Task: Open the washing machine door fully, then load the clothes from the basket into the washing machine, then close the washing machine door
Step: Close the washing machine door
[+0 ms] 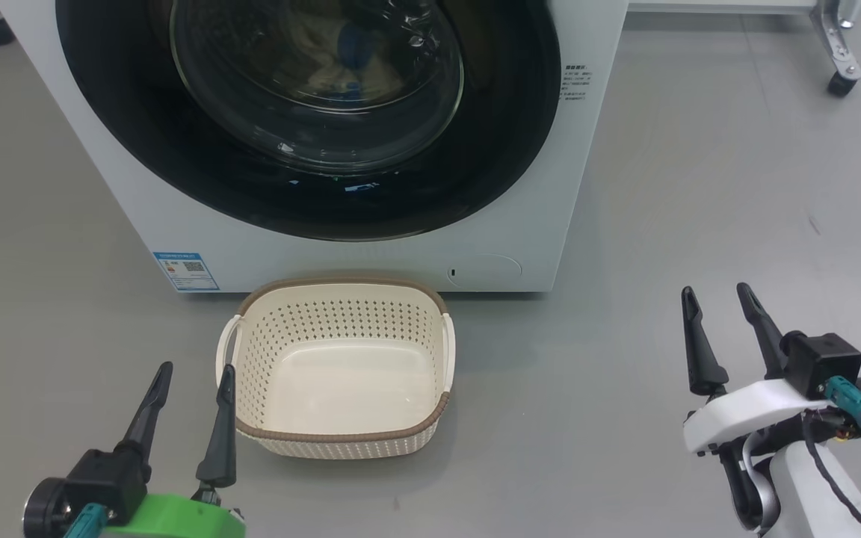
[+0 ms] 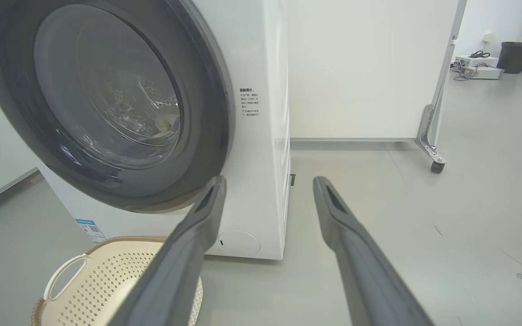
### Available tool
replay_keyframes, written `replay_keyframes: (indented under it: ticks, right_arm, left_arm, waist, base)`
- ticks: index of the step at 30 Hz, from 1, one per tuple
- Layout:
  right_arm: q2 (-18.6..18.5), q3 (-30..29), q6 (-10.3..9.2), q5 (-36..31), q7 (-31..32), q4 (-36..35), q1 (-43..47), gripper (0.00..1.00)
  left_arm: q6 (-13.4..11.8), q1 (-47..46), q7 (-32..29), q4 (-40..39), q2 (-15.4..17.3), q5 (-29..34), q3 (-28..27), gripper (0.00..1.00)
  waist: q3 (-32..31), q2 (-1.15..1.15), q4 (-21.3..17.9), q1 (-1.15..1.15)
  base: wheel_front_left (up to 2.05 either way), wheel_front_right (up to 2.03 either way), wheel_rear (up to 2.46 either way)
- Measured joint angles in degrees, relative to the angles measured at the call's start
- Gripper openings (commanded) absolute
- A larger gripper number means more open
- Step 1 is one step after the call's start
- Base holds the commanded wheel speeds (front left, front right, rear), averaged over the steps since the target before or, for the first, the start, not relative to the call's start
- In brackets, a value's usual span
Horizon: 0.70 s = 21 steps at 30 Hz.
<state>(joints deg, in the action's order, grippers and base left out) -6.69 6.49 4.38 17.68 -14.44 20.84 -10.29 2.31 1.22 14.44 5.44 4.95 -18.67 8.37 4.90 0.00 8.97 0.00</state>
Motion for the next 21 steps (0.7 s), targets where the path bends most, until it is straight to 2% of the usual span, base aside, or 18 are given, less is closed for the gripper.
replay_keyframes:
  ticks: [5,21]
  right_arm:
    - [1.18,0.24,-0.15,0.20,0.00,-2.57,3.31,1.00]
    - [1.40,0.18,-2.00,0.20,0.00,-9.03,12.05,1.00]
  left_arm:
    - [0.00,1.20,0.00,0.43,0.12,-0.48,-0.57,1.00]
    - [0.00,3.10,0.00,1.57,0.12,-0.77,-0.77,1.00]
  waist:
    - [-0.87,0.00,-1.34,0.00]
    - [-3.54,0.00,-3.04,0.00]
  base:
    - [0.00,0.00,0.00]
    - [0.00,0.00,0.00]
